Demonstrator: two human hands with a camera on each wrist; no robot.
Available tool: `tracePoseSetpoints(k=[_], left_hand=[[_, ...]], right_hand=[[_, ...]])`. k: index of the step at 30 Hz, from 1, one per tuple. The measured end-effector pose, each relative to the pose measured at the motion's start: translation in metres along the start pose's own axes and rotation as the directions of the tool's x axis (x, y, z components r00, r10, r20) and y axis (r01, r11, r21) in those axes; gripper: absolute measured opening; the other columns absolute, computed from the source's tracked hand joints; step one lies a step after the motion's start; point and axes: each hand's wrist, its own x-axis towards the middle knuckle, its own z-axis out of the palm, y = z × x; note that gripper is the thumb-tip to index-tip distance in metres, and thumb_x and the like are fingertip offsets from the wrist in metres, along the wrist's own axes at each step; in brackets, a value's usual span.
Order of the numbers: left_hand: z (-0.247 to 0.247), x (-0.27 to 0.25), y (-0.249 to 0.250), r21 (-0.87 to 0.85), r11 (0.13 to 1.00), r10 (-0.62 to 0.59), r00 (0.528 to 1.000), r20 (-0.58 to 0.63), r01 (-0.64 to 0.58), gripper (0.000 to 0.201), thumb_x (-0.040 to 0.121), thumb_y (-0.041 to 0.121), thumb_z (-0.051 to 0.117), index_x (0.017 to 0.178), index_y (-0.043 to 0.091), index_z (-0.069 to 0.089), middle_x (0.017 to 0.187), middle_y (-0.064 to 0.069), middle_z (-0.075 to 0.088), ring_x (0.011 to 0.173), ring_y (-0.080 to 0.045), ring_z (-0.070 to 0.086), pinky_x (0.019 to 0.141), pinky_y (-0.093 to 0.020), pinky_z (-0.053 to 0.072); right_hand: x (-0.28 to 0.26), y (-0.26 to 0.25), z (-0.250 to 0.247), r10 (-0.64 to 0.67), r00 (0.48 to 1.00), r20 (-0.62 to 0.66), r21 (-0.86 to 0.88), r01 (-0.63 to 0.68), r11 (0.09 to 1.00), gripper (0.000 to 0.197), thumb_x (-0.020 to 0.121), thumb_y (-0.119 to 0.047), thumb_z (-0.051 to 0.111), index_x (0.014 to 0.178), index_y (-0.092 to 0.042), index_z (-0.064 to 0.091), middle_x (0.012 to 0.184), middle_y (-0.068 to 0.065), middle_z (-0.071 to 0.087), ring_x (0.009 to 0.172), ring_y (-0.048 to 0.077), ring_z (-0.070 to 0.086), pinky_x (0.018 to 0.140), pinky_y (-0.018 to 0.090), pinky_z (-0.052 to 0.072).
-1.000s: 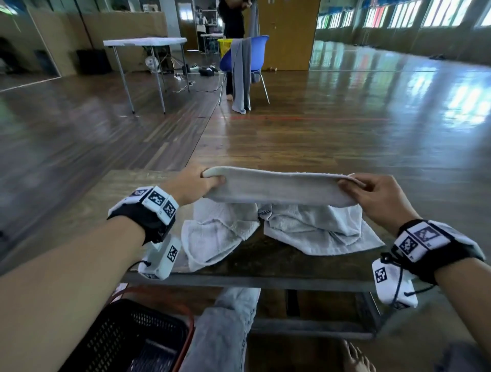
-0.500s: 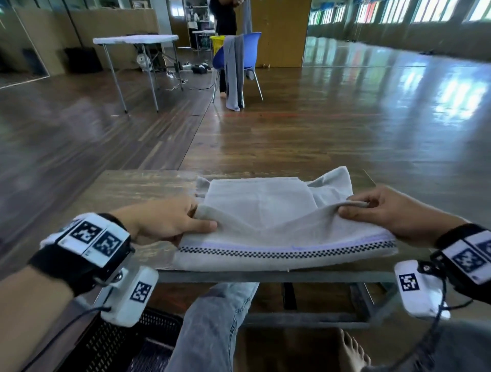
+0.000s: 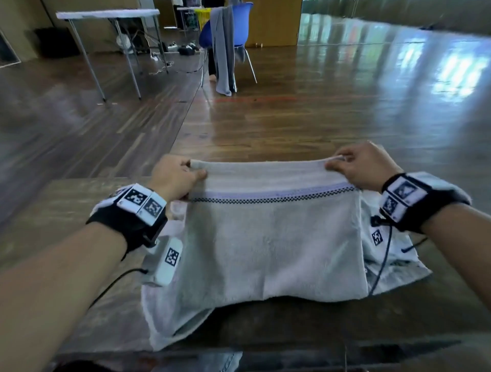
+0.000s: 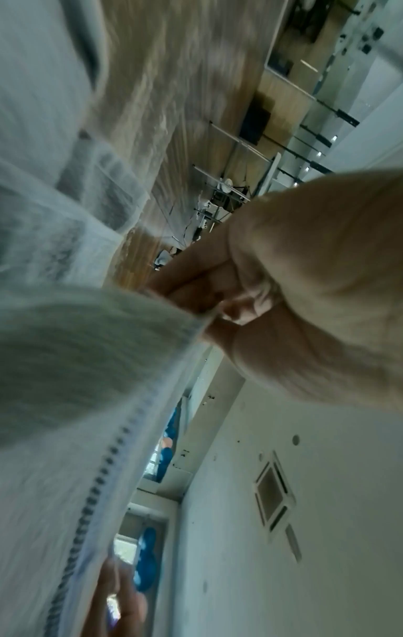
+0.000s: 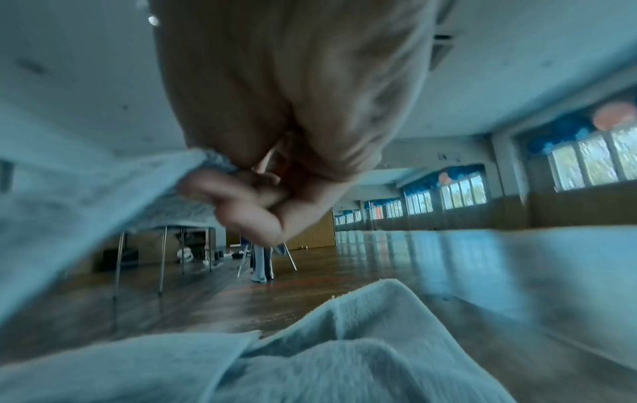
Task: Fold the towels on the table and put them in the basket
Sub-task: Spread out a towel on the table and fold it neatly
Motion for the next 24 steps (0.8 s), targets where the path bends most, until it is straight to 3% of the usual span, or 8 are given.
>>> tracePoseSetpoints(k=[3, 6, 9, 12, 16, 20, 22, 24], left_hand=[[0.021, 0.041, -0.008, 0.234, 0.972, 0.014, 0.999, -0.036, -0.005, 0.026, 0.087, 0.024, 0.071, 0.076, 0.001, 0.065, 0.072, -0.013, 0.062, 0.067, -0.029, 0.057, 0.059, -0.031, 0.046], [0.046, 0.059, -0.022, 0.402, 0.915, -0.048, 0.995, 0.084, 0.01, 0.026, 0.086, 0.029, 0.072, 0.073, 0.01, 0.06, 0.072, -0.011, 0.055, 0.067, -0.024, 0.048, 0.058, -0.029, 0.036], [0.059, 0.061, -0.032, 0.474, 0.88, -0.05, 0.986, 0.16, -0.032, 0.022, 0.087, 0.031, 0.073, 0.075, 0.013, 0.068, 0.074, -0.012, 0.064, 0.069, -0.028, 0.058, 0.06, -0.03, 0.041], [0.06, 0.061, -0.034, 0.508, 0.854, 0.029, 0.985, 0.171, -0.113, 0.046, 0.087, 0.028, 0.074, 0.054, 0.01, 0.047, 0.056, -0.01, 0.043, 0.055, -0.025, 0.04, 0.053, -0.029, 0.03], [0.054, 0.048, -0.022, 0.408, 0.891, 0.166, 0.98, 0.112, -0.198, 0.052, 0.085, 0.026, 0.073, 0.051, 0.011, 0.035, 0.055, -0.012, 0.033, 0.056, -0.024, 0.027, 0.056, -0.032, 0.027], [0.032, 0.019, -0.014, 0.248, 0.929, 0.294, 0.954, -0.051, -0.274, 0.037, 0.082, 0.028, 0.077, 0.063, 0.0, 0.065, 0.067, -0.021, 0.064, 0.062, -0.036, 0.051, 0.06, -0.039, 0.04], [0.017, -0.003, -0.015, 0.097, 0.946, 0.318, 0.942, -0.109, -0.309, 0.022, 0.081, 0.027, 0.078, 0.076, 0.006, 0.076, 0.07, -0.015, 0.07, 0.057, -0.026, 0.057, 0.058, -0.034, 0.047], [0.004, -0.032, -0.019, -0.046, 0.948, 0.31, 0.945, -0.103, -0.316, 0.011, 0.08, 0.022, 0.079, 0.078, 0.012, 0.078, 0.063, -0.009, 0.068, 0.047, -0.009, 0.049, 0.047, -0.019, 0.041]], right_hand=[[0.046, 0.008, 0.026, 0.014, 0.999, 0.047, -0.122, -0.009, 0.993, 0.022, 0.082, -0.037, 0.08, 0.066, -0.032, 0.067, 0.076, 0.001, 0.07, 0.076, 0.023, 0.068, 0.077, 0.027, 0.05], [0.071, 0.017, 0.058, 0.069, 0.983, 0.169, -0.227, -0.029, 0.973, 0.007, 0.082, -0.03, 0.083, 0.082, -0.026, 0.077, 0.093, 0.012, 0.072, 0.09, 0.028, 0.067, 0.082, 0.029, 0.051], [0.074, 0.026, 0.083, 0.054, 0.954, 0.294, -0.286, 0.033, 0.958, 0.01, 0.086, -0.026, 0.079, 0.09, -0.016, 0.079, 0.089, 0.005, 0.071, 0.089, 0.022, 0.062, 0.076, 0.026, 0.041], [0.069, 0.026, 0.089, 0.005, 0.946, 0.324, -0.305, 0.1, 0.947, 0.012, 0.092, -0.022, 0.071, 0.092, -0.012, 0.079, 0.083, 0.005, 0.07, 0.075, 0.019, 0.058, 0.072, 0.027, 0.04], [0.063, 0.017, 0.078, -0.036, 0.957, 0.286, -0.31, 0.128, 0.942, 0.015, 0.09, -0.018, 0.071, 0.076, -0.015, 0.074, 0.064, -0.003, 0.061, 0.061, 0.003, 0.051, 0.055, 0.024, 0.037], [0.045, 0.001, 0.053, -0.052, 0.98, 0.19, -0.183, 0.087, 0.979, 0.012, 0.086, -0.019, 0.078, 0.076, -0.015, 0.073, 0.068, -0.005, 0.062, 0.064, 0.004, 0.053, 0.054, 0.02, 0.037], [0.027, -0.01, 0.035, -0.073, 0.985, 0.154, -0.071, 0.085, 0.994, 0.008, 0.085, -0.021, 0.08, 0.08, -0.015, 0.076, 0.072, -0.005, 0.067, 0.067, 0.007, 0.057, 0.062, 0.021, 0.042], [0.0, -0.022, 0.015, -0.102, 0.985, 0.14, 0.064, 0.094, 0.993, 0.006, 0.084, -0.02, 0.08, 0.079, -0.021, 0.077, 0.076, -0.001, 0.073, 0.072, 0.013, 0.062, 0.069, 0.027, 0.049]])
